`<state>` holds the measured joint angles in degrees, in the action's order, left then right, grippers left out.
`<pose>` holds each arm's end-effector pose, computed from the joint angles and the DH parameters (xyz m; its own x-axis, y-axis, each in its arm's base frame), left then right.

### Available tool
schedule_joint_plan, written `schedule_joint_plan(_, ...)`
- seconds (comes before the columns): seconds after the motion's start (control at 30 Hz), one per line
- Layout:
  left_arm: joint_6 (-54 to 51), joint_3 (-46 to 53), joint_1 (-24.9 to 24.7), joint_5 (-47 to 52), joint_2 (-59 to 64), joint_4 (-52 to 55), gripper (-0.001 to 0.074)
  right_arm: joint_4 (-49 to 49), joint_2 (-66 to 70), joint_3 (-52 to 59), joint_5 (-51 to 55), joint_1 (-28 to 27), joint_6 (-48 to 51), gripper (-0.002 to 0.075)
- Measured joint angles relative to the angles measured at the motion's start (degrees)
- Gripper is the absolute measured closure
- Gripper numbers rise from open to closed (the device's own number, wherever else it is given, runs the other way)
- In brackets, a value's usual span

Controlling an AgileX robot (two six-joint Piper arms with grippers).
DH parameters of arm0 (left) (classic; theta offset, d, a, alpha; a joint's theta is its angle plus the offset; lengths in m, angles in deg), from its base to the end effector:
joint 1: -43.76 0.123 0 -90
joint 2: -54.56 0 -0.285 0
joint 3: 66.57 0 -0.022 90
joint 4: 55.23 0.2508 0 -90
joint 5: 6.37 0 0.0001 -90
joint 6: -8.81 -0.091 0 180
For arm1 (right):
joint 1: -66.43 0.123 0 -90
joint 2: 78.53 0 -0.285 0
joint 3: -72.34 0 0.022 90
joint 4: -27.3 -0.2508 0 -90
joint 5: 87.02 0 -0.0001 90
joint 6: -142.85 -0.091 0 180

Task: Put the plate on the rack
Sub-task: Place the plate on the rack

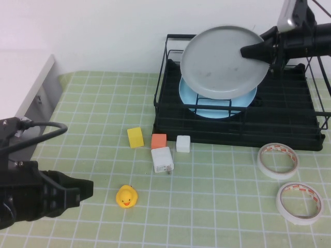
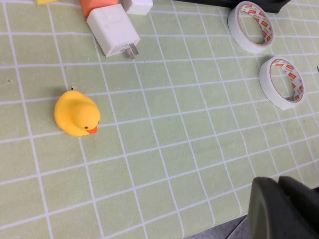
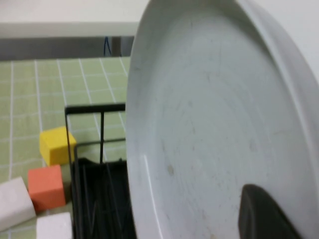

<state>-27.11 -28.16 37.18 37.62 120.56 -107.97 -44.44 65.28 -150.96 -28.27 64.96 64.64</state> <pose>0.1793 -0.0714 0.2889 -0.7563 -0.0220 -0.6539 0.3905 0.7867 -0.4782 0.5242 0.0605 0.2346 -0.0022 -0.4075 -0.9132 -0.8762 0.4409 -0.1946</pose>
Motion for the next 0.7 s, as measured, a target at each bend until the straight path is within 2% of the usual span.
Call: schedule_joint_plan(0.7,0.0,0.0,0.0,2.1,-0.1,0.8,0.0735,0.3,0.7,-0.4,-2.5,3.3,5.0,0.0596)
